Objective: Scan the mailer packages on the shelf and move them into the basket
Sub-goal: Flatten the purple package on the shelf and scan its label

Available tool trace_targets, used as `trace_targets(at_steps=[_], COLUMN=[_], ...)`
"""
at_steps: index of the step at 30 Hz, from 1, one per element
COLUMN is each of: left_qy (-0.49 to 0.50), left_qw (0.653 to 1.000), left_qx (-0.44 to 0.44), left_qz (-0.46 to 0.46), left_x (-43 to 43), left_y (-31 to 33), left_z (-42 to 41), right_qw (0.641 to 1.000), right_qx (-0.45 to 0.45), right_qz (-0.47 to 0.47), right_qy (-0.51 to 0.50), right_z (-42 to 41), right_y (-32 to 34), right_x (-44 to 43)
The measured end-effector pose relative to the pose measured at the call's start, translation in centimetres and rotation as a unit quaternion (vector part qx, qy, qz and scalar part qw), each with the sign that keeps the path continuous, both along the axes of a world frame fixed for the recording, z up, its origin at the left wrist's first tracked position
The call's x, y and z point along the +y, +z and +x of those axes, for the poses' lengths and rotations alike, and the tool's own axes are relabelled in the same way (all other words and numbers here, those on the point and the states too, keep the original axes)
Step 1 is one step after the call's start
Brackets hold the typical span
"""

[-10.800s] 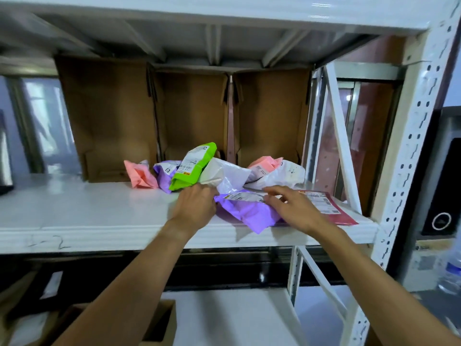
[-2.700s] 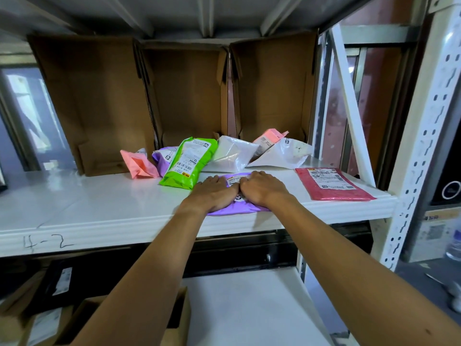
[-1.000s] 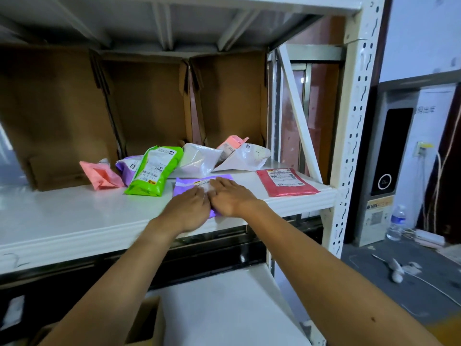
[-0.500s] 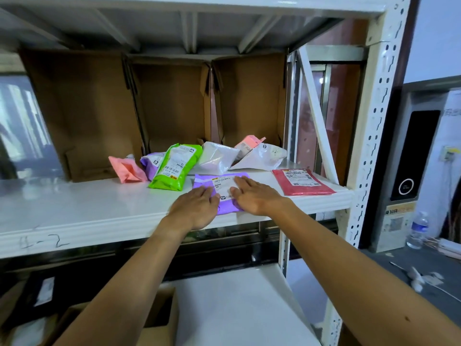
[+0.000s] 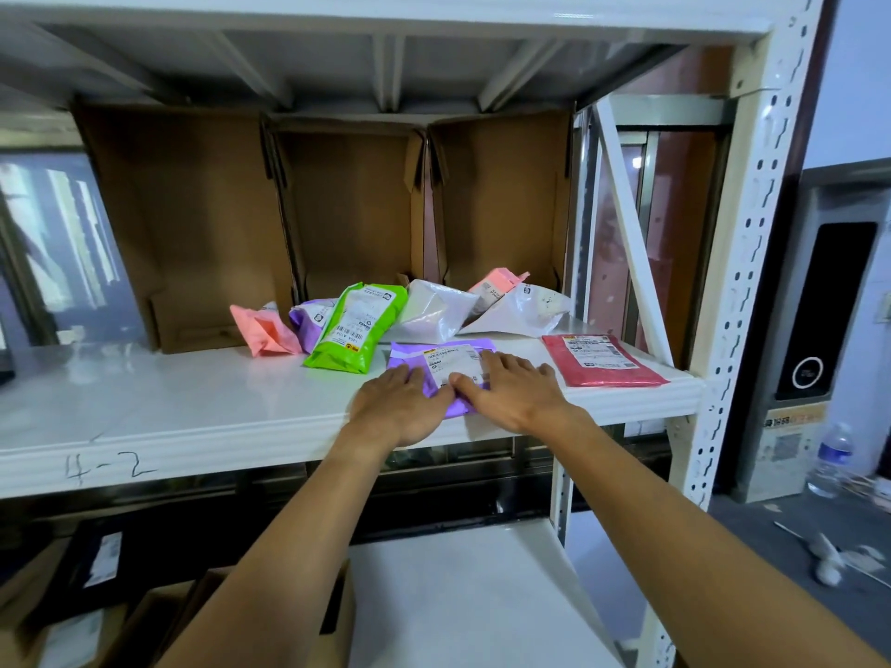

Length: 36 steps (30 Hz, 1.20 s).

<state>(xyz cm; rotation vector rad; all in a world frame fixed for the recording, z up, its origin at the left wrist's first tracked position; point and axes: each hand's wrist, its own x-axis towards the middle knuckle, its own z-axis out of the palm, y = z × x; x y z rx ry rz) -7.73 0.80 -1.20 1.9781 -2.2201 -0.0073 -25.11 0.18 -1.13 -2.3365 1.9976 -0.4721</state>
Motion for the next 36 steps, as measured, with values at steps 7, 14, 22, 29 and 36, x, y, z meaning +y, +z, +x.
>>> trace_targets(at_steps=[7,14,22,29,36], left_qy=[0.010,0.013,0.010,0.009,0.000], left_qw=[0.999,0.999,1.000,0.998,0.999], left_qx=[-0.008,0.001,0.008,0.053,0.041], left_qz=[0.034,0.045,0.011,-0.021,-0.009], left_x=[-1.1,-1.8,-1.5,-0.4,-0.1], left_y=[0.3,0.5,0.0,0.2,0.5], left_z=[0.0,-0.3,0.0,0.2,0.0], right_qw=[1.000,0.995,0.999,0.988,0.961], right_qx=[0.008,0.017,-0.004,-0.131,-0.268], right_qz=[0.007,-0.033,0.026,0.005,0.061], right_qy=[0.011,0.087,0.046,-0.084,-0.043], right_z=[-0.2,-0.2,-0.1,0.1,-0.9], right_y=[0.0,-0.7,-0.3,0.5,1.6], right_x=[-0.7,-0.8,-1.4,-1.8,-1.6])
